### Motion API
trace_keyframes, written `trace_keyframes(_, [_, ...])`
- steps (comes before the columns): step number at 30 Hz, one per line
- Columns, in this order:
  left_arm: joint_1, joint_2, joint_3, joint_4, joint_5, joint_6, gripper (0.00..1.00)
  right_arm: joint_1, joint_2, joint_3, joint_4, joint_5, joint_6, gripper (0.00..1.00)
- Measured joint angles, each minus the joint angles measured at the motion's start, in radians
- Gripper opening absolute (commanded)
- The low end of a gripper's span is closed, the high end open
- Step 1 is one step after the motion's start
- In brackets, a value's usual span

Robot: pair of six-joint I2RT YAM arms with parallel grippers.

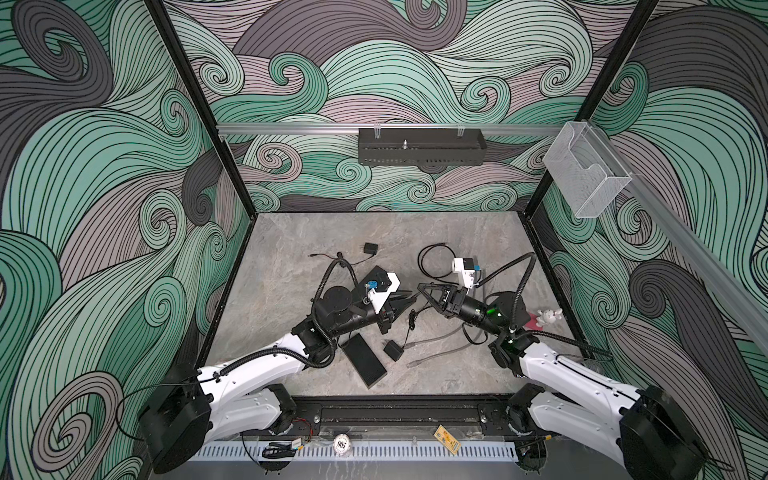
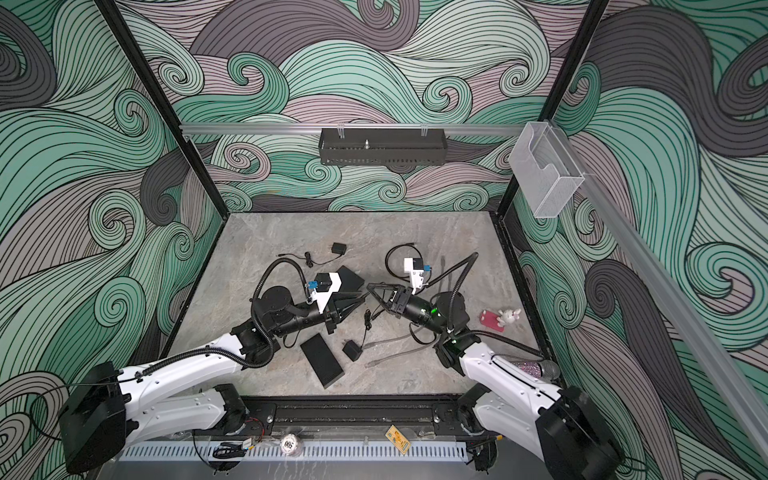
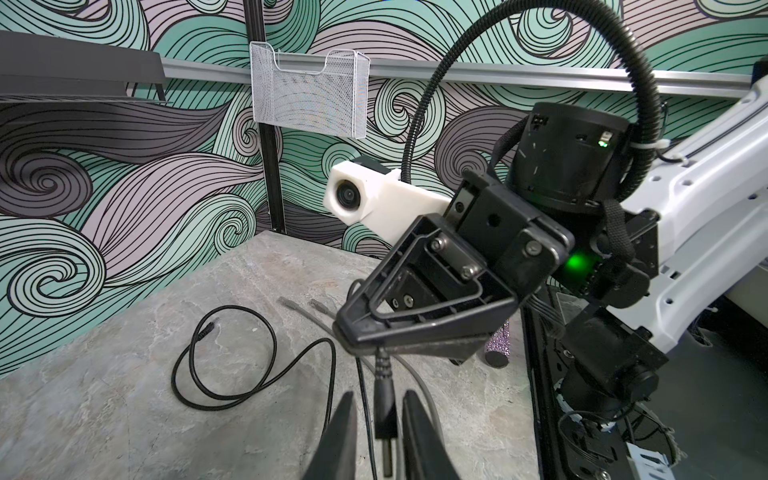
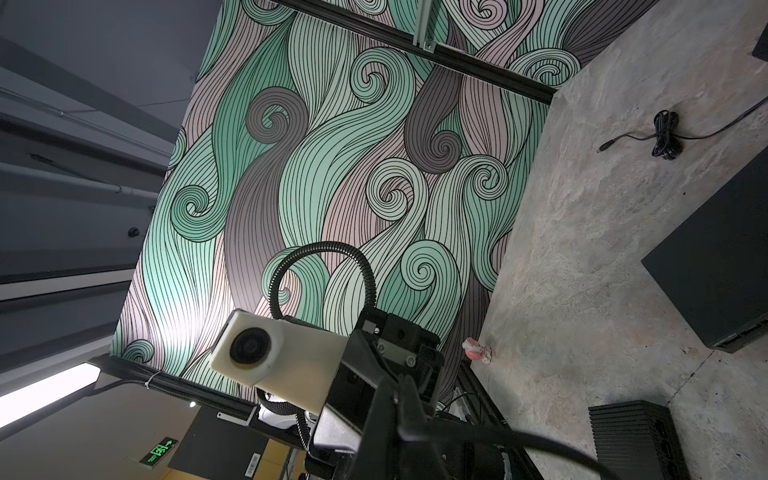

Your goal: Insert the plug into the switch port

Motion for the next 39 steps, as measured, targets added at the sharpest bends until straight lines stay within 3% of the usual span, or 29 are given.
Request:
trace_keyframes(5, [0.000,0.000,0.000,0.000,0.006,-0.003,0.19,0.000,-0.006,0.000,0.000,0.000,0.000,0.00])
trace_keyframes(13, [0.000,0.000,0.000,-0.004,0.013,-0.002,0.00,0.000,-0.011,0.000,-0.001,0.002,0.000,0.00])
trace_keyframes(17, [0.000,0.003,0.002,-0.008,0.020,-0.002,0.00,0.000,-0.011,0.000,-0.001,0.001,0.000,0.00])
trace_keyframes(18, [0.000,0.005,0.004,-0.012,0.021,-0.001,0.00,0.000,-0.011,0.000,-0.002,0.001,-0.001,0.02])
trace_keyframes(19, [0.000,0.005,0.006,-0.019,0.021,0.001,0.00,0.000,-0.013,0.000,-0.008,0.001,-0.003,0.16])
trace_keyframes(21, [0.000,0.002,0.014,-0.053,0.023,0.013,0.00,0.000,-0.019,0.004,-0.043,-0.002,-0.015,0.35])
trace_keyframes(23, [0.000,-0.014,0.032,-0.124,0.024,0.047,0.00,0.000,-0.033,0.024,-0.122,-0.013,-0.056,0.41])
trace_keyframes(26, [0.005,-0.071,0.079,-0.294,0.009,0.121,0.00,0.000,-0.086,0.090,-0.329,-0.046,-0.182,0.44])
trace_keyframes(32, [0.061,-0.184,0.232,-0.661,-0.022,0.284,0.00,0.000,-0.267,0.235,-0.780,-0.159,-0.582,0.45])
trace_keyframes(36, [0.085,-0.169,0.320,-0.893,0.060,0.411,0.00,0.013,-0.307,0.311,-1.048,-0.184,-0.849,0.45])
trace_keyframes(39, [0.085,-0.138,0.367,-1.057,0.159,0.518,0.00,0.065,-0.312,0.298,-1.144,-0.189,-1.065,0.44])
